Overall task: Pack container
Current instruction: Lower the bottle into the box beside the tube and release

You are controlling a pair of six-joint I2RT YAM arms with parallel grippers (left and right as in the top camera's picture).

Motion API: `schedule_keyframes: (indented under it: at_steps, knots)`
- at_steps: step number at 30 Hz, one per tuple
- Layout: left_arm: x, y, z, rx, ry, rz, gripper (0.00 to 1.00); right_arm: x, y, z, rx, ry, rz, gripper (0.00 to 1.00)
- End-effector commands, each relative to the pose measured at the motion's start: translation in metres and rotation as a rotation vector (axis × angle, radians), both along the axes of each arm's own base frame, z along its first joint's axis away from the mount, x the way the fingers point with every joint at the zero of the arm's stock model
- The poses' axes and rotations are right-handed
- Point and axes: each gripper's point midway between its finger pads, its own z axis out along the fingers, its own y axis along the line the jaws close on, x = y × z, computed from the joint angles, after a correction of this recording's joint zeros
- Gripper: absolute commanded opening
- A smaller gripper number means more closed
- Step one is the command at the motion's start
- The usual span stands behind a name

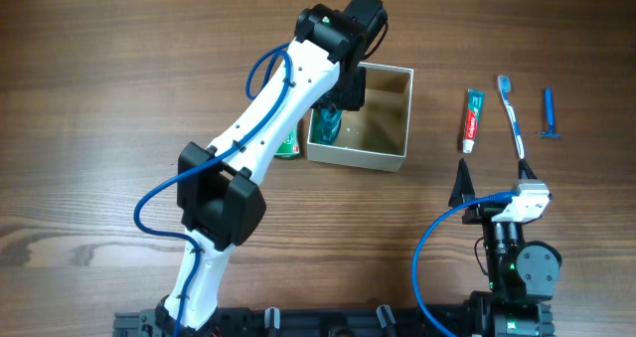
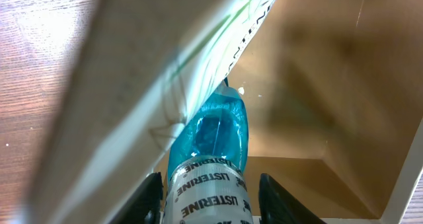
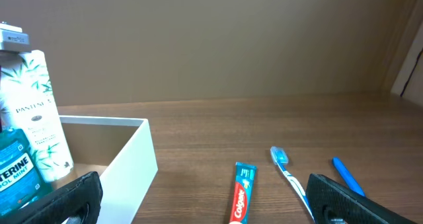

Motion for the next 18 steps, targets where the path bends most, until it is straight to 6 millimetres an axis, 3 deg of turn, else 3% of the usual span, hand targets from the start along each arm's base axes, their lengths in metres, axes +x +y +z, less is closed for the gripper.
schedule_keyframes:
  at_steps: [1, 10, 18]
  knots:
    - [0.001, -0.001, -0.013, 0.008, 0.028, 0.003, 0.45, 0.0, -0.001, 0.0, 0.013, -0.003, -0.011, 1.0]
    - [0.008, -0.007, 0.006, -0.04, -0.038, 0.003, 0.41, 0.0, -0.001, 0.0, 0.013, -0.003, -0.011, 1.0]
    - [0.012, -0.01, 0.042, -0.103, -0.127, 0.002, 0.36, 0.0, -0.001, 0.0, 0.013, -0.003, -0.011, 1.0]
